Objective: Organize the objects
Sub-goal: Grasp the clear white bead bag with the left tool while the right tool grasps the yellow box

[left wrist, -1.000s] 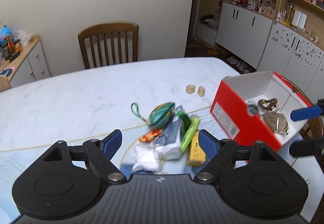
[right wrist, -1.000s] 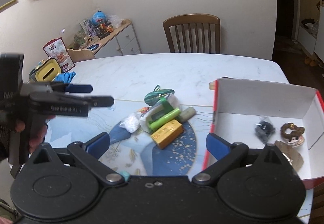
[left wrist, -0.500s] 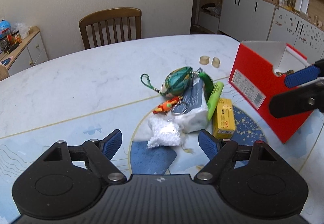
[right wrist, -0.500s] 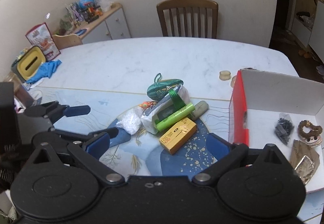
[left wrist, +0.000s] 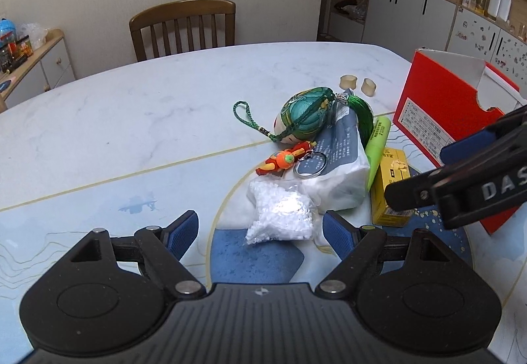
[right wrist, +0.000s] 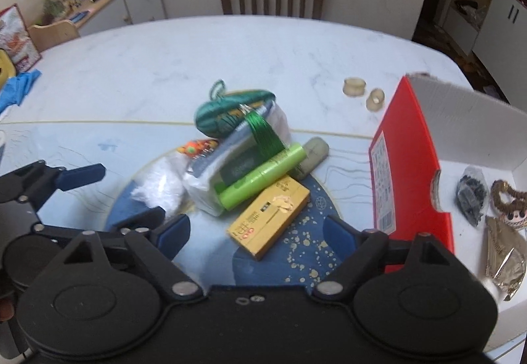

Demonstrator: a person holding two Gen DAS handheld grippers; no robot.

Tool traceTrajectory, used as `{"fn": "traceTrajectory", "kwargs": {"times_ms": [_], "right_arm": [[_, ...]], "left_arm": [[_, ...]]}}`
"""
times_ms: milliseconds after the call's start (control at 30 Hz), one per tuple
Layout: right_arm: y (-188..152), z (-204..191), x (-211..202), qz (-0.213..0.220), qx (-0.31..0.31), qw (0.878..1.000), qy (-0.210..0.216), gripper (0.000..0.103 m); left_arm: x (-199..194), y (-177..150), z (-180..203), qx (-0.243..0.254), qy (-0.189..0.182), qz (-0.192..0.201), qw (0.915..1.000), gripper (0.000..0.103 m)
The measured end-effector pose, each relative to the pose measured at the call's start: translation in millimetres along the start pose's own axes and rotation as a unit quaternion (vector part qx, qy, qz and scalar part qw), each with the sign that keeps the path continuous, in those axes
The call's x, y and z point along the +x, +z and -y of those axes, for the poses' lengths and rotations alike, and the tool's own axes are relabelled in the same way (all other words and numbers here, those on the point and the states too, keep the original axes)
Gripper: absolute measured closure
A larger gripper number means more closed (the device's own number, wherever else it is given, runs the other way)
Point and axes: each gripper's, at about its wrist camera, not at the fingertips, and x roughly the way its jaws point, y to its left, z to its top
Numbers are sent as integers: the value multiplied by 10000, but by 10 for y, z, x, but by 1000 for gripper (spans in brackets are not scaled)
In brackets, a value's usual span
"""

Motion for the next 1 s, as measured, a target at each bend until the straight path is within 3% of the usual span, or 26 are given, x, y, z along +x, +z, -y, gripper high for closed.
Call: {"fn": "traceTrajectory", "kwargs": {"times_ms": [667,800,900,1000], "right_arm": [[92,114,385,-571,438,9974,10,36],[89,135,443,-672,563,9961,79,40],[97,157,474,-716,669,9952,80,42],[95,147,465,-704,658,9953,45,51]], "left_arm": [[263,41,-75,-312,-456,-229,9982,21],[268,35,-87,-328,-470,-243,9981,26],[266,43,-82,-312,-471,-240,9981,39],[255,51,-90,-342,-481,-258,9979,47]]}}
